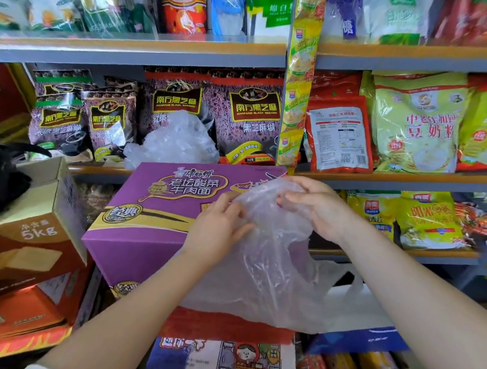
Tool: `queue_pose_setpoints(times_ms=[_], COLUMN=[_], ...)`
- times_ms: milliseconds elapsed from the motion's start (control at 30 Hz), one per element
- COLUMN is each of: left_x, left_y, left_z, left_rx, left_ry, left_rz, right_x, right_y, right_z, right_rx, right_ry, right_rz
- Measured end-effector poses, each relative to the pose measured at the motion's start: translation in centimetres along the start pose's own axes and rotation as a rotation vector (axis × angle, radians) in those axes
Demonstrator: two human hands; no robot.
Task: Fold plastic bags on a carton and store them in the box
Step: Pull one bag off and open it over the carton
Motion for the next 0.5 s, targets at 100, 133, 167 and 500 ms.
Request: queue_pose_setpoints(times_ms=[100,133,167,500], left_x=[1.1,1.5,1.8,4.2], left_y=[-0.3,-0.3,-0.3,0.7], left_z=[-0.5,-0.6,-0.4,-0.7], left_rx=[0.064,0.067,0.060,-0.016], left_ry=[-0.082,-0.087,-0.075,-0.029], left_rz=[0.175,0.239,0.293,0.144], right_x=[-0.5,-0.6,-0.7,-0.3], right_y=[0.0,-0.2,-0.2,0.4], right_z=[1.3,2.0,2.5,3.8], right_rx=[-0.089,-0.116,-0.134,-0.471], right_ry=[0.665,0.929,1.134,1.040], right_rz=[0.040,0.034,0.003,-0.147])
Point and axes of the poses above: each hand's wrist, its own y-axis away from the middle knuckle, its own z-axis out of the back of the hand, x = y × z, the point moved 1 cm from there along -y, towards the middle knuckle, and after that the axes turned 9 degrees about x, right-handed, at the moved point
